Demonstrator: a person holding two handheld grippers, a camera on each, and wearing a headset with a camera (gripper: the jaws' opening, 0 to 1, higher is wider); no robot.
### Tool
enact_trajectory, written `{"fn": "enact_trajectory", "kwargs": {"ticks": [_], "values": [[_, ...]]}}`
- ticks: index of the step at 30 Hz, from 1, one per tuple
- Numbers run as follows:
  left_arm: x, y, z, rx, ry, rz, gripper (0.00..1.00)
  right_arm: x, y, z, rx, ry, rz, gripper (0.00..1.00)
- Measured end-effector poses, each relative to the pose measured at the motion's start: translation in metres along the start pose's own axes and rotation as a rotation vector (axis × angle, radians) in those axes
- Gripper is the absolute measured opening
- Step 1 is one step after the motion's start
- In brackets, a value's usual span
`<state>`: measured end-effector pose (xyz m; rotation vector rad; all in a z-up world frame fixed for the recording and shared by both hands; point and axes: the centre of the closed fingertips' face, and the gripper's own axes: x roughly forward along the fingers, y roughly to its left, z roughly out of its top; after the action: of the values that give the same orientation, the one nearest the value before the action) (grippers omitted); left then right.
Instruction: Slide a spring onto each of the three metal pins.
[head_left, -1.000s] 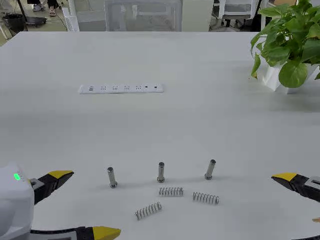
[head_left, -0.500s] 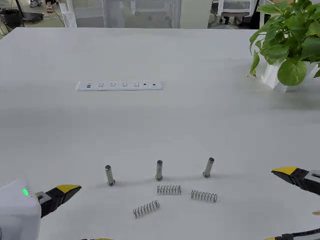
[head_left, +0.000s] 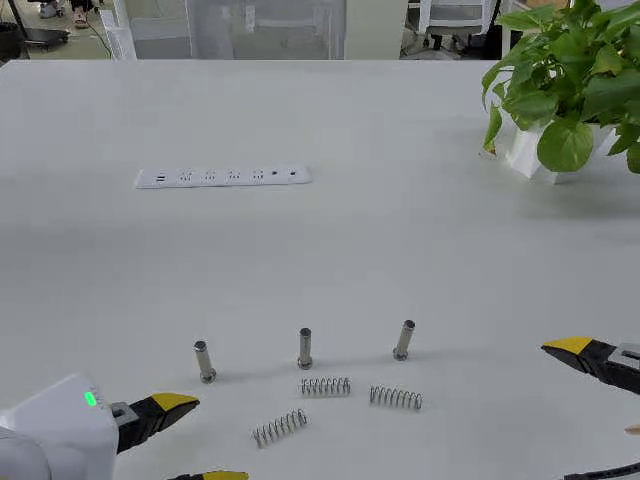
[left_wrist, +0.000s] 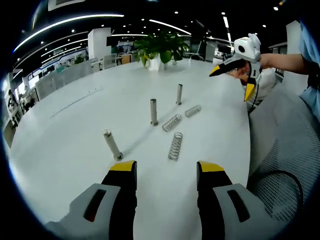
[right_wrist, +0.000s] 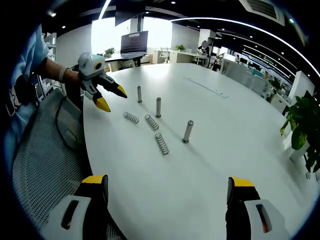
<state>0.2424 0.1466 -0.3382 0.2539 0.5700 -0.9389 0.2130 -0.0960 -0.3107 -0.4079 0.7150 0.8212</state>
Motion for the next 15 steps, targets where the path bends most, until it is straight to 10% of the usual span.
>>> {"fn": "enact_trajectory", "kwargs": {"ticks": [15], "values": [[0.022, -0.004, -0.002, 0.005, -0.004, -0.035, 0.26, -0.005, 0.001, -0.005, 0.014, 0.008, -0.012, 0.99]]}}
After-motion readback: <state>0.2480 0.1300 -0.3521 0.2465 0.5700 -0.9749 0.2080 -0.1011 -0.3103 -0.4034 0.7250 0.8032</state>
